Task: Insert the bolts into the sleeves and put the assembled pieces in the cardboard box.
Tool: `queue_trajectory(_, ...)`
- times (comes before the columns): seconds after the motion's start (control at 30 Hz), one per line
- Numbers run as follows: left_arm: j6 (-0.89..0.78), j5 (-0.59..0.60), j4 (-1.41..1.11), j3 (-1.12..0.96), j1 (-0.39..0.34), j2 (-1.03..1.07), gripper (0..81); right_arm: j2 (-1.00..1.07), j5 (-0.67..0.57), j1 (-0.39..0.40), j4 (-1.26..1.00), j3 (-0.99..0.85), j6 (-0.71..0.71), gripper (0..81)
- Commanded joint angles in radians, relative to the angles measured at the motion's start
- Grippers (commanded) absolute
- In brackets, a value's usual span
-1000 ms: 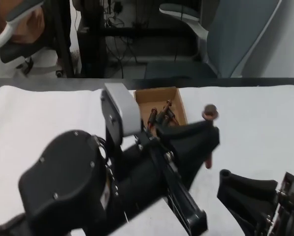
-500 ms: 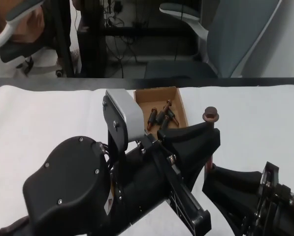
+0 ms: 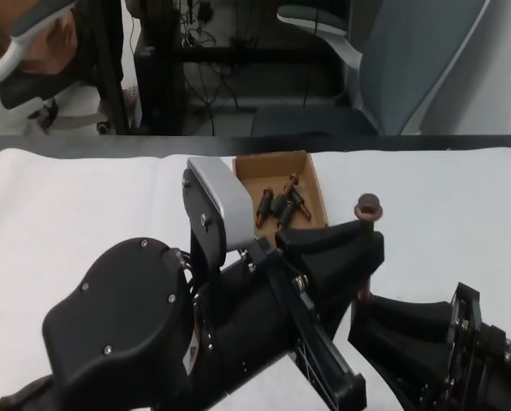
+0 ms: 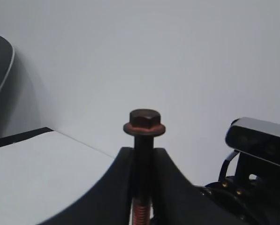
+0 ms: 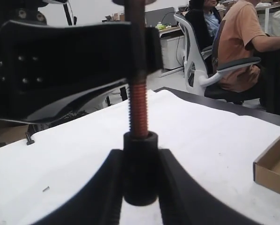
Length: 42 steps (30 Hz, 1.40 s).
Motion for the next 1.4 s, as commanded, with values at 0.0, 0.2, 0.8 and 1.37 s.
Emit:
queue_trajectory(0.0, -0.015, 0.039, -0.003, -0.003, -0.004, -0.004, 1.8, 0.001, 0.02, 0.003, -0.026, -0.005, 0.003, 0.4)
queue_trajectory(0.2, -0.014, 0.04, 0.048, -0.003, -0.004, -0.004, 0.4, 0.001, 0.02, 0.003, -0.026, -0.01, 0.003, 0.4)
queue_trajectory(0.8, 0.116, 0.011, 0.041, -0.003, 0.058, -0.23, 70.0, 0.012, 0.298, -0.001, 0.195, -0.081, -0.041, 0.4)
queue_trajectory(1.37, 0.289, -0.435, 1.053, -0.003, 0.125, -0.872, 1.7, 0.73, 0.259, -0.216, 0.391, -0.67, -0.172, 0.4)
